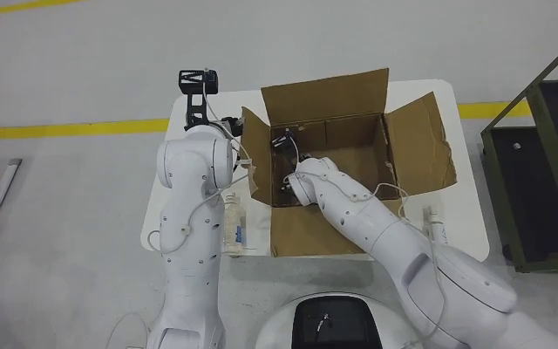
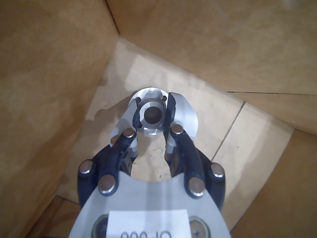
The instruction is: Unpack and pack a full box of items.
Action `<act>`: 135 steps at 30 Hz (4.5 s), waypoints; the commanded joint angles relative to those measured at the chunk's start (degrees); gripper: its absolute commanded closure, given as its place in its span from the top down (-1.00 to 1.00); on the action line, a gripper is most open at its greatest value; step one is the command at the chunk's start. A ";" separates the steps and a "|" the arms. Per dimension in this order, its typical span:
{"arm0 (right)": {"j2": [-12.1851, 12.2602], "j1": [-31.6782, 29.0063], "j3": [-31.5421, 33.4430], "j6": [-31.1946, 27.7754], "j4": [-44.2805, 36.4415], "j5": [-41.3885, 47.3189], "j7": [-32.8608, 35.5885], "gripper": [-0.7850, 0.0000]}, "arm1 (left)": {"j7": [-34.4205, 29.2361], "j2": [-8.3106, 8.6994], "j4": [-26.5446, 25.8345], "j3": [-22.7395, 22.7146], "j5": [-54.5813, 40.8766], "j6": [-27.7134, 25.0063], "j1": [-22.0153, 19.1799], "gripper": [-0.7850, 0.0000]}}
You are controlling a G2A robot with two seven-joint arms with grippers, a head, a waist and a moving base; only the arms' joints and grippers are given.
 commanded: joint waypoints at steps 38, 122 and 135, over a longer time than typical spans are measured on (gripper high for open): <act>13.56 -25.62 27.28 -5.09 -61.70 -22.10 29.86 -1.00 | 0.00 0.00 0.00 0.00 0.00 0.00 0.00 1.00; 19.15 -56.56 73.54 -1.36 -98.71 13.26 9.58 -1.00 | 0.00 0.00 0.00 0.00 0.00 0.00 0.00 1.00; 20.71 -61.96 74.22 5.18 -91.09 -2.36 16.40 -1.00 | 0.00 0.00 0.00 0.00 0.00 0.00 0.00 1.00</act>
